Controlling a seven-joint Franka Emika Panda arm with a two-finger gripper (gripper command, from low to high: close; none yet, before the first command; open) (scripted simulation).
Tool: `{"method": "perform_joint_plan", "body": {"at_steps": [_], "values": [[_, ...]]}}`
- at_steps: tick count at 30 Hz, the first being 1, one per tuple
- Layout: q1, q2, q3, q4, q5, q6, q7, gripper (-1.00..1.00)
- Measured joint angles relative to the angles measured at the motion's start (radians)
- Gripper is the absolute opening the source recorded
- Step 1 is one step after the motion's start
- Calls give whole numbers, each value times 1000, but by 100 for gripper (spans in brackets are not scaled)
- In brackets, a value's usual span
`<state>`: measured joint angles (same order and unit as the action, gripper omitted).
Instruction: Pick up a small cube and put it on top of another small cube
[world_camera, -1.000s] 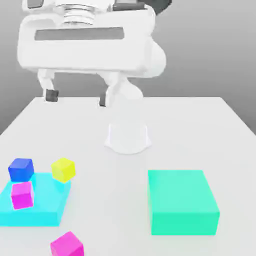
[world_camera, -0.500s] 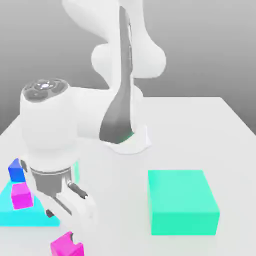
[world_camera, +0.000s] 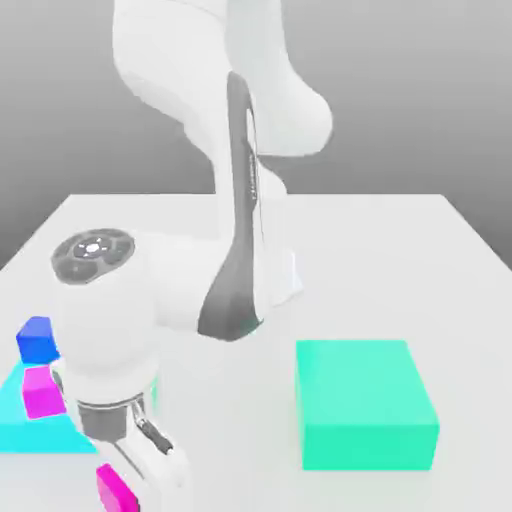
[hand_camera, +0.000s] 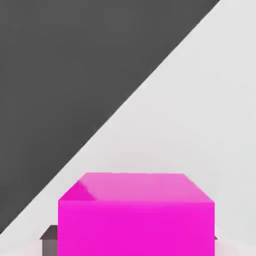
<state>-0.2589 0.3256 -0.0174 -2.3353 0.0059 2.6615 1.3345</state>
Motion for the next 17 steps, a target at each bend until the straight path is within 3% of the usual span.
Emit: {"method": "perform_joint_plan", "body": {"at_steps": [9, 12, 13, 14, 17], "values": [[-188, -325, -140, -141, -17, -184, 0, -100], [-322, -299, -111, -170, 1, -129, -15, -100], [-289, -269, -87, -176, 6, -93, -18, -100], [-280, -236, -77, -182, 12, -55, -22, 100], [-279, -236, -77, -182, 12, -55, -22, 100]]}}
